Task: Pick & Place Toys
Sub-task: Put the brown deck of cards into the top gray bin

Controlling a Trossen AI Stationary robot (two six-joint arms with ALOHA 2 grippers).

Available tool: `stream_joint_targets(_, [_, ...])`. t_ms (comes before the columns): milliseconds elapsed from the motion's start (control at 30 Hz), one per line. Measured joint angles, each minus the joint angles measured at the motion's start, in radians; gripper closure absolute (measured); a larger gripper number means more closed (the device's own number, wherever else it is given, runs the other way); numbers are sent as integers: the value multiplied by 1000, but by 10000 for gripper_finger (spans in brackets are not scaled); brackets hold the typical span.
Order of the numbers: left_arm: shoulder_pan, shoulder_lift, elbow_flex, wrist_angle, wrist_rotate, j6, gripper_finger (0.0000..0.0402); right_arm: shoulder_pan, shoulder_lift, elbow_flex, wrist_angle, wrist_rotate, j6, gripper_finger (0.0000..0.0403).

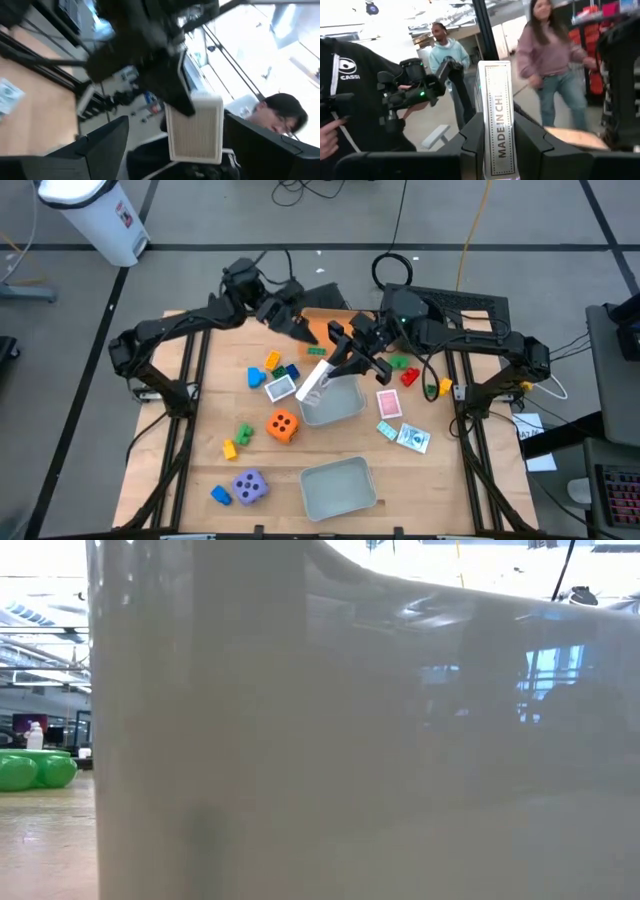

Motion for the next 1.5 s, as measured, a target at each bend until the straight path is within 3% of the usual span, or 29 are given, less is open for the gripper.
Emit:
stream_joint_targets(200, [79,0,0,-119,-11,129,69,26,0,0,-154,4,-32,339])
stream_joint_targets(267, [100,0,0,-200,-65,227,69,42,0,0,-213,23,-71,340])
stream_joint_targets(500, [121,-14,-1,-633,-500,628,69,81,0,0,-419,140,-201,339])
stream_joint_targets(667, [63,-89,-2,-946,-832,764,69,87,-1,-41,-539,139,-237,339])
stream_joint_targets(767, [-3,-158,-2,-1011,-980,783,69,85,-1,-106,-538,175,-211,338])
stream_joint_targets(1100, [-272,-338,0,-1082,-1245,686,69,85,-1,-197,-532,356,-186,338])
stream_joint_targets(1333, [-444,-315,0,-1205,-1470,649,69,85,-1,-197,-572,573,-238,335])
stream_joint_targets(1500, [-484,-246,-1,-1199,-1503,710,69,85,-1,-197,-634,693,-185,337])
